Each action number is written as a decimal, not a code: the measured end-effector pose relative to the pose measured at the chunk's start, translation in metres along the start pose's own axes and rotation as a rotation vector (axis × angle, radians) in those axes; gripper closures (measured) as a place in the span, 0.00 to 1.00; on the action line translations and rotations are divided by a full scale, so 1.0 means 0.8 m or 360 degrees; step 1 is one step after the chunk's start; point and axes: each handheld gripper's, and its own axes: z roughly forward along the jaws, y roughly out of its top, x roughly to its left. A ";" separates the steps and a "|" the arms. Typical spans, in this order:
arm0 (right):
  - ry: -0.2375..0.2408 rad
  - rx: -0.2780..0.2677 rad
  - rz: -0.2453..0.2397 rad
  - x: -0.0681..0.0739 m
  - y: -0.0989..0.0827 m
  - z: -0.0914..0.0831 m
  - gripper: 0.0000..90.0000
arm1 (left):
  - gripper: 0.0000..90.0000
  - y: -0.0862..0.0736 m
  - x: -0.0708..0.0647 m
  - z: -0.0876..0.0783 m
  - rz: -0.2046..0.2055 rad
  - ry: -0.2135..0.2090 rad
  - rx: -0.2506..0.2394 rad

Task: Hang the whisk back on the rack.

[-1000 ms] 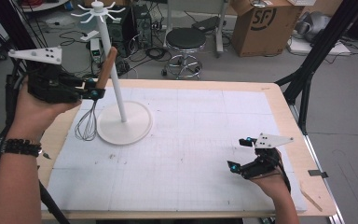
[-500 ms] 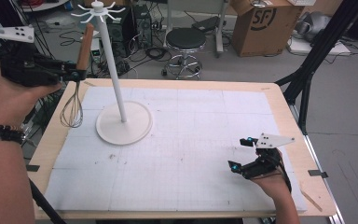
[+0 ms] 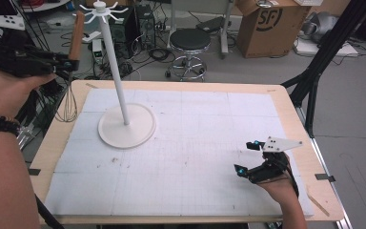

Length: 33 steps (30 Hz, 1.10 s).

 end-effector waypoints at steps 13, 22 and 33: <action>-0.0008 -0.0003 0.0001 -0.001 -0.002 -0.002 0.01 | 0.77 -0.005 0.005 0.021 -0.0034 0.0013 0.0030; -0.0004 -0.0005 0.0004 -0.001 -0.002 -0.003 0.01 | 0.77 -0.001 -0.001 0.041 -0.0030 0.0018 0.0067; -0.0004 -0.0009 0.0006 -0.001 -0.002 -0.004 0.01 | 0.68 -0.002 -0.004 0.060 -0.0048 0.0087 0.0016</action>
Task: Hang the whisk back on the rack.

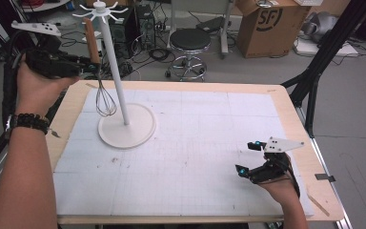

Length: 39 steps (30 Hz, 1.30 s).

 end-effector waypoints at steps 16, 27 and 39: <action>0.0010 0.0002 -0.0007 0.001 0.001 0.002 0.01 | 0.36 -0.026 -0.018 -0.007 0.0005 -0.0159 -0.0026; 0.0010 0.0002 -0.0016 0.001 0.002 0.003 0.01 | 0.21 -0.044 -0.048 -0.007 0.0108 -0.0294 -0.0042; 0.0010 0.0008 -0.0016 0.002 0.002 0.004 0.01 | 0.15 -0.061 -0.074 -0.002 0.0182 -0.0450 -0.0108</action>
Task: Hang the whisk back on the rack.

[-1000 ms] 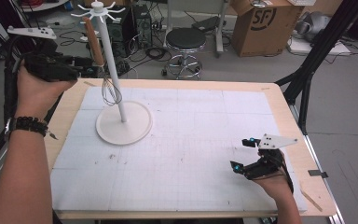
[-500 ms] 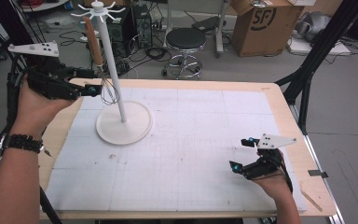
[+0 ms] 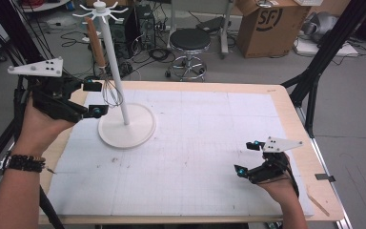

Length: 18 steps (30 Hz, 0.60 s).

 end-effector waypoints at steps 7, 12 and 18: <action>0.0004 -0.0001 0.0002 0.000 0.000 0.000 0.01 | 0.12 -0.010 -0.009 0.024 0.0024 -0.0069 0.0050; 0.0003 -0.0001 0.0003 0.000 0.000 -0.001 0.01 | 0.10 -0.023 -0.016 0.042 0.0030 -0.0110 0.0054; 0.0001 -0.0001 0.0001 0.000 0.000 0.000 0.01 | 0.07 -0.042 -0.022 0.066 0.0031 -0.0143 0.0085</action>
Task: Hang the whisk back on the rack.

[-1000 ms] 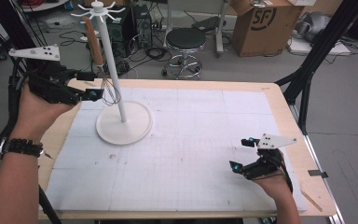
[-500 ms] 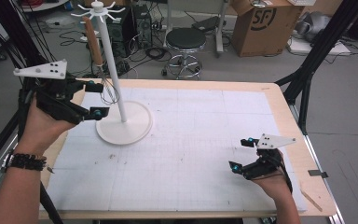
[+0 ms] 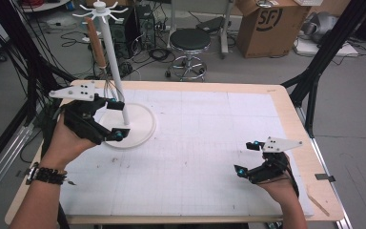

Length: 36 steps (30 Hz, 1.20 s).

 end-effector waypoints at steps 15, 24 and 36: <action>0.0002 0.0018 0.0005 0.000 -0.001 0.003 0.01 | 0.02 -0.062 -0.011 0.057 -0.0039 -0.0085 0.0055; -0.0001 0.0019 0.0007 -0.001 -0.002 0.003 0.01 | 0.02 -0.090 -0.015 0.076 -0.0028 -0.0046 0.0144; -0.0003 0.0039 0.0016 -0.004 -0.006 0.006 0.00 | 0.02 -0.129 -0.017 0.068 -0.0054 0.0037 0.0107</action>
